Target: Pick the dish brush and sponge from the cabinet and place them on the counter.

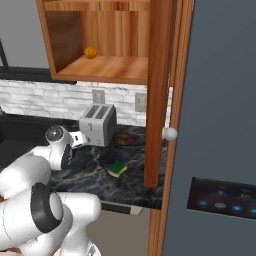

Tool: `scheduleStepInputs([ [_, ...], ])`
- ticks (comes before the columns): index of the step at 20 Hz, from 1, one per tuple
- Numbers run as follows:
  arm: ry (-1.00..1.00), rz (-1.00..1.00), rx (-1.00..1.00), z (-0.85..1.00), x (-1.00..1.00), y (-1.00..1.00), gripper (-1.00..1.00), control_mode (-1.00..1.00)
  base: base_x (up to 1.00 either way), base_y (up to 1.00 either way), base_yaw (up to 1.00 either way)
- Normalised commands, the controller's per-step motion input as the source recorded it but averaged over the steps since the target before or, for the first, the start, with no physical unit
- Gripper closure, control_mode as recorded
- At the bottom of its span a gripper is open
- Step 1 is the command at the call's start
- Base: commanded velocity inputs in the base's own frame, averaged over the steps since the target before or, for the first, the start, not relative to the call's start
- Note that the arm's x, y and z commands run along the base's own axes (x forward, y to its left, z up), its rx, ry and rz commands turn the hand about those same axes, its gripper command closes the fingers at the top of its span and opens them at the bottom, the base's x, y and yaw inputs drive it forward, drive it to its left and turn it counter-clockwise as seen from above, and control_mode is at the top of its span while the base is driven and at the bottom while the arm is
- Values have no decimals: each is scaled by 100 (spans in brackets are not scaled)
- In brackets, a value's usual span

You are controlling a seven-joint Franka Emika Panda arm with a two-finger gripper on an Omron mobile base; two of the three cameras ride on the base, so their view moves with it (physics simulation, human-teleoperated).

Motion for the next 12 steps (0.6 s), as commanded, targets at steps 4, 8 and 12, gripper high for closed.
scheduleStepInputs([
  [4, 0, 0, 0, -40, 19, 0, 100, -100, 0, 0, 0],
  [8, 0, 0, 0, -33, 16, 0, 100, -100, 0, 0, 0],
  [12, 0, 0, 0, -31, 11, 0, 100, -100, 0, 0, 0],
])
